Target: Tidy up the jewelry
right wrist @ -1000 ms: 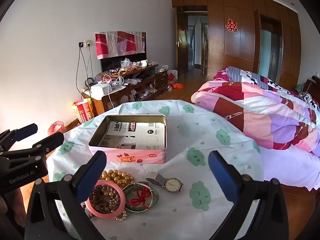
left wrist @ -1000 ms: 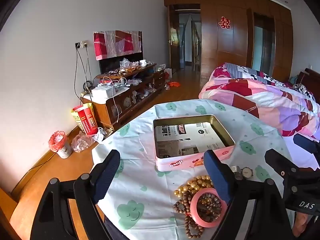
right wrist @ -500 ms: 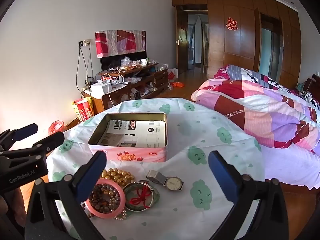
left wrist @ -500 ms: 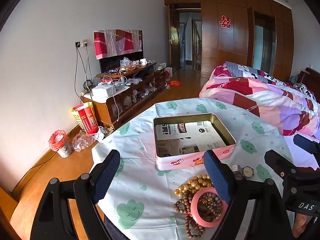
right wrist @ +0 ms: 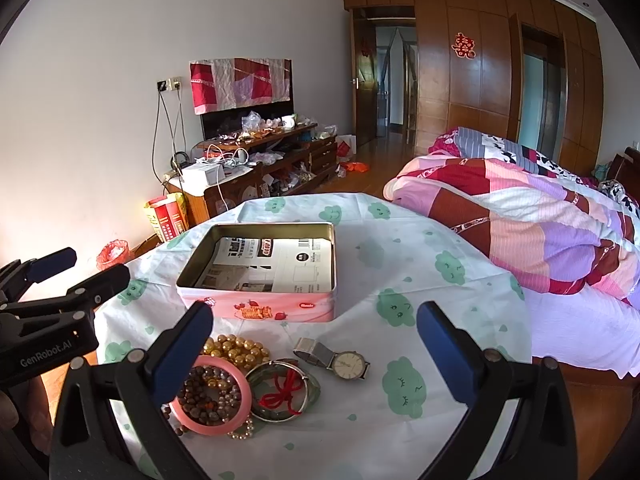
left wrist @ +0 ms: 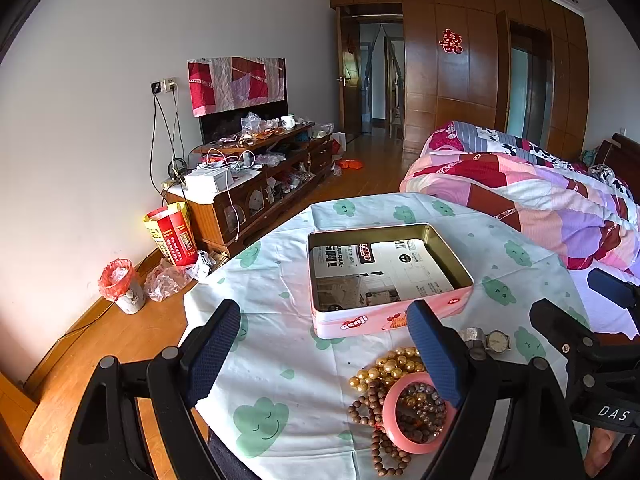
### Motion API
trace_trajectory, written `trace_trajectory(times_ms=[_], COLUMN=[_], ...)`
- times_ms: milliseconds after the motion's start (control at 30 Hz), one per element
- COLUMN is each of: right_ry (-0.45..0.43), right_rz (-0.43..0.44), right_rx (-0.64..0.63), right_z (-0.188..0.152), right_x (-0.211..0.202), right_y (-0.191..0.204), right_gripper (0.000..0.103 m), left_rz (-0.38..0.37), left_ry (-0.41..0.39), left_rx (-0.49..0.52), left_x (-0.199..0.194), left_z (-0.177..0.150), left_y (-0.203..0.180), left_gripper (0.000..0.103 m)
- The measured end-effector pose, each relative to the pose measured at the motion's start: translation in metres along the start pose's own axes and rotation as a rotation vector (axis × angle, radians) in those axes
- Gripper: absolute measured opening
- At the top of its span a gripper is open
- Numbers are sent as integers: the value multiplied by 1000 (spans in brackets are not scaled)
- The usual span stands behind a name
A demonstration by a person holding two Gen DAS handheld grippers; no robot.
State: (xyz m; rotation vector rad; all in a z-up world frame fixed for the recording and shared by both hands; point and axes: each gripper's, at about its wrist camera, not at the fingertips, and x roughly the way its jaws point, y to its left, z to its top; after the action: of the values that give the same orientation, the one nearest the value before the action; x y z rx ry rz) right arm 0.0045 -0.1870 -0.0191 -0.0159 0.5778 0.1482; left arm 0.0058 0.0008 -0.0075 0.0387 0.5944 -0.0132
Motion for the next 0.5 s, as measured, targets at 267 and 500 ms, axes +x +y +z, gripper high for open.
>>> trace_trajectory(times_ms=[267, 500], right_ry=[2, 3], right_rz=[1, 3], right_rx=[1, 1], right_z=[0, 0], right_x=[0, 0], right_y=[0, 0], right_gripper=[103, 103], left_rz=[2, 2], left_ry=[1, 4], left_rx=[-1, -1], left_x=[-1, 0], left_z=[0, -1], left_y=[0, 0], left_gripper=[86, 86])
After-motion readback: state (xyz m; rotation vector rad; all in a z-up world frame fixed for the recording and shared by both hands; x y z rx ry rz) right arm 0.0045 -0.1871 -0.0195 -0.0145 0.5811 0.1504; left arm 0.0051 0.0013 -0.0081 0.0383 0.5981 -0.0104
